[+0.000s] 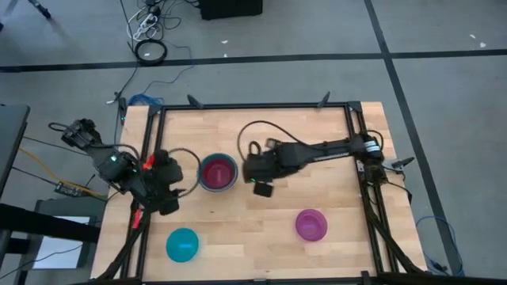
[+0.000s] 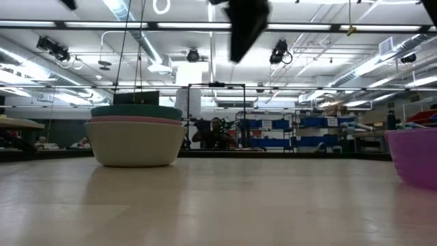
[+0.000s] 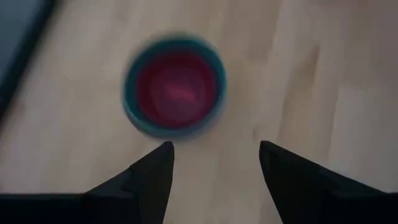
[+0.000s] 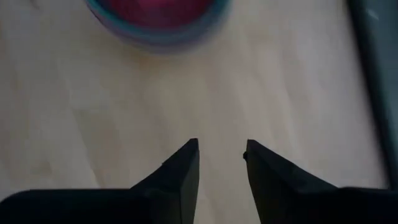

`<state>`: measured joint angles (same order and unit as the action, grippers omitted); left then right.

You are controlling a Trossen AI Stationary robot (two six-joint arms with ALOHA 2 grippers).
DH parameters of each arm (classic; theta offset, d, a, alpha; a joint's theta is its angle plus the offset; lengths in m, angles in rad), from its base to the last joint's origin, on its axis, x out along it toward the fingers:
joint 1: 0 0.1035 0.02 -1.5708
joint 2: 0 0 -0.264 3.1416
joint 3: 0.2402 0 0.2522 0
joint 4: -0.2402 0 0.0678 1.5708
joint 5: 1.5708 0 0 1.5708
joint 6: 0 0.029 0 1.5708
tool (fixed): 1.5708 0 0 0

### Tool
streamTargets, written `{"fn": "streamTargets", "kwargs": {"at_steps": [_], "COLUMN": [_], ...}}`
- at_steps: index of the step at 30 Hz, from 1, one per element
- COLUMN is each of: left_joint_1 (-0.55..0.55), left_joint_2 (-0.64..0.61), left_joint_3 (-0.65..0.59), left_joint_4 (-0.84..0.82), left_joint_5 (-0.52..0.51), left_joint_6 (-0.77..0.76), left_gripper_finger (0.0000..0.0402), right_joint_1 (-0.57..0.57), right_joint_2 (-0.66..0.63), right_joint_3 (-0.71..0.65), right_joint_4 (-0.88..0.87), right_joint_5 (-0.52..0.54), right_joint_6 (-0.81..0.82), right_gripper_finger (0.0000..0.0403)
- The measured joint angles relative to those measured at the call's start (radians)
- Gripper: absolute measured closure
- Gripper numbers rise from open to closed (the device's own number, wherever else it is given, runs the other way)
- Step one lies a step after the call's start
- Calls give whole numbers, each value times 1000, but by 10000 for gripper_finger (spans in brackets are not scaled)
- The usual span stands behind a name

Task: Nest bowls inside each other
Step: Stack the blue bowl on top of the red bowl

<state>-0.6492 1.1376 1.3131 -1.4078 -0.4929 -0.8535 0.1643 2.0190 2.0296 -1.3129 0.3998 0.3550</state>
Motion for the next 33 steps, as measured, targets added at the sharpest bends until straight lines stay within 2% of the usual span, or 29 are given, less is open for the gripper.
{"fn": "streamTargets", "kwargs": {"at_steps": [5, 11, 16, 19, 22, 26, 29, 33], "left_joint_1": [-49, -126, -146, -146, -147, -154, -162, -189], "left_joint_2": [1, 1, 1, 1, 1, 1, 1, 0], "left_joint_3": [-156, -351, -407, -408, -408, -408, -408, -421], "left_joint_4": [43, 198, 257, 266, 273, 305, 314, 357], "left_joint_5": [176, 321, 319, 289, 285, 297, 312, 363], "left_joint_6": [-2, -21, -66, -71, -71, -70, -71, -76], "left_gripper_finger": [156, 156, 156, 156, 156, 156, 156, 156], "right_joint_1": [99, 215, 274, 294, 305, 335, 366, 401], "right_joint_2": [-73, -219, -351, -401, -430, -436, -436, -437], "right_joint_3": [-1, -52, -144, -240, -362, -507, -574, -604], "right_joint_4": [-262, -256, -257, -255, -255, -238, -212, -203], "right_joint_5": [125, 207, 239, 163, 18, -122, -159, -152], "right_joint_6": [226, 438, 646, 752, 846, 926, 976, 1052], "right_gripper_finger": [284, 284, 284, 284, 284, 284, 284, 284]}}
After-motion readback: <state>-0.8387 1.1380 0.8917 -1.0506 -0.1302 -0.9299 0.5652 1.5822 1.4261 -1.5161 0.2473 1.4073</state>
